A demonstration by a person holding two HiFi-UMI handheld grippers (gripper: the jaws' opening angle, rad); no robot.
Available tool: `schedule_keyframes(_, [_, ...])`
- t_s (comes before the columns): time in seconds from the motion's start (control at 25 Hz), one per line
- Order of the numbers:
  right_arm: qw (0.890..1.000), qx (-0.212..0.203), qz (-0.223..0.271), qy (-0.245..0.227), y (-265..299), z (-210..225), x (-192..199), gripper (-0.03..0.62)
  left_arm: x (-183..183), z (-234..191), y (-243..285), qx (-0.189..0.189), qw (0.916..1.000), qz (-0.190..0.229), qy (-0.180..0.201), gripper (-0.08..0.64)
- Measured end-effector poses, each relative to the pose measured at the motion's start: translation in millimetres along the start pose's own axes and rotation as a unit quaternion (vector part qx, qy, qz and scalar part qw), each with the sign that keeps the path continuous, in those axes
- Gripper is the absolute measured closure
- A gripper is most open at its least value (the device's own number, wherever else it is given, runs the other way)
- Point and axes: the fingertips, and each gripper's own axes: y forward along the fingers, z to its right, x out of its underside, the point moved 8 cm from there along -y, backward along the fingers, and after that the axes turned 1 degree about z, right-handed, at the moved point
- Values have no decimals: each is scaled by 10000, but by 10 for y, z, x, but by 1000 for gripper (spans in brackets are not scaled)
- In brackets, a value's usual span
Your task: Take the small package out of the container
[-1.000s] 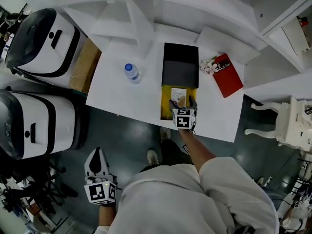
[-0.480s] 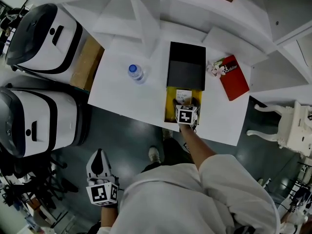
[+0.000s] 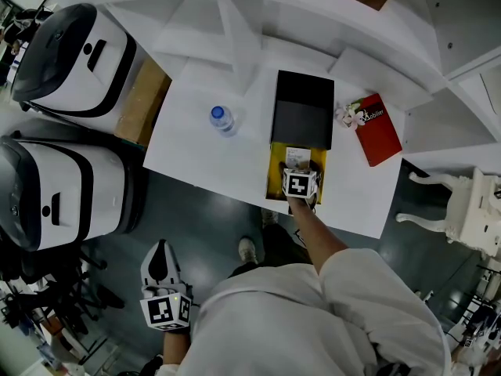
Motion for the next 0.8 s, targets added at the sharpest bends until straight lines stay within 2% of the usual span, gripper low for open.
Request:
schedule_keyframes(0.32, [9998,13,159,-147,-64,22,22,156,-1,27,-11,67,10000,41,35,552])
schedule_keyframes(0.8, [9959,-23,854,-305,-529,-35,-85,156,-10,67,-110,241,9995,213,73,552])
